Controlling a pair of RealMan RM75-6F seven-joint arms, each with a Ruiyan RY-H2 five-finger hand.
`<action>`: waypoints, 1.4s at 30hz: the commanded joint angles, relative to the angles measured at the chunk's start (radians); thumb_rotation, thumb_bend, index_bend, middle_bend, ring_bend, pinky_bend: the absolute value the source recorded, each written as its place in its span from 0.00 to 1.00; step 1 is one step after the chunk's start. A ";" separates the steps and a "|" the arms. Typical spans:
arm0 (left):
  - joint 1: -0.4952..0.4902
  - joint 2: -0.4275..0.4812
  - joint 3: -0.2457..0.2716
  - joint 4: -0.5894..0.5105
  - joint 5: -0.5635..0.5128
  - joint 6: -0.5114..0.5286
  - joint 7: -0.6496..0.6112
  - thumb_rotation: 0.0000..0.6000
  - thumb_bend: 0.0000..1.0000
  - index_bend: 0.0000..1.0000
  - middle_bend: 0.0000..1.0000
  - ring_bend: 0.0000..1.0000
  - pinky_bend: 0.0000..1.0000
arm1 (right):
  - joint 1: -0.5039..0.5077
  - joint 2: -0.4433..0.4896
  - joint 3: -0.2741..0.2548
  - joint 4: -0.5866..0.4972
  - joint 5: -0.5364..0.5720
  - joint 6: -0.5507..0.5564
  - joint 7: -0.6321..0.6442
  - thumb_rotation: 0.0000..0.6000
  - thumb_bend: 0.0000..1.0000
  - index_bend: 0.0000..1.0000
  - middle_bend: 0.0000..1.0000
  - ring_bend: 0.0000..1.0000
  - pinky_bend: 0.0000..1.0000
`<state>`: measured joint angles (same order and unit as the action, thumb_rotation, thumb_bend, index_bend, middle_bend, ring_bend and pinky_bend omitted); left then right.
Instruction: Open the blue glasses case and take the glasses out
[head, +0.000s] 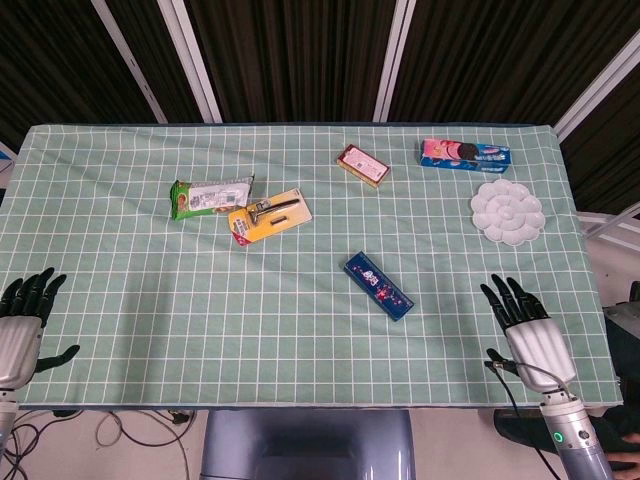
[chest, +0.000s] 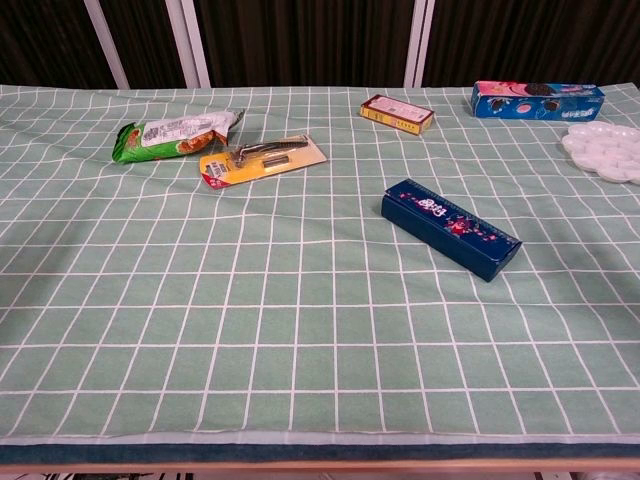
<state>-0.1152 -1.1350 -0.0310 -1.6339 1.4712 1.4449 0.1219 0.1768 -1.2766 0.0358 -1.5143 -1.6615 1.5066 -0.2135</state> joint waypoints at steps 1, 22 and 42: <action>0.002 0.000 -0.001 -0.001 0.000 0.004 0.000 1.00 0.01 0.00 0.00 0.00 0.00 | 0.000 0.000 -0.001 -0.001 -0.002 -0.001 -0.001 1.00 0.03 0.00 0.00 0.00 0.23; 0.010 -0.007 -0.009 0.002 -0.011 0.017 -0.004 1.00 0.01 0.00 0.00 0.00 0.00 | 0.025 0.010 0.059 -0.286 0.178 -0.104 -0.082 1.00 0.00 0.00 0.00 0.00 0.23; -0.011 -0.030 -0.024 0.024 -0.045 -0.021 0.022 1.00 0.01 0.00 0.00 0.00 0.00 | 0.250 -0.377 0.216 -0.236 0.544 -0.230 -0.490 1.00 0.00 0.00 0.00 0.00 0.23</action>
<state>-0.1247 -1.1649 -0.0541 -1.6095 1.4280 1.4253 0.1432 0.3999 -1.6177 0.2335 -1.7823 -1.1455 1.2879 -0.6800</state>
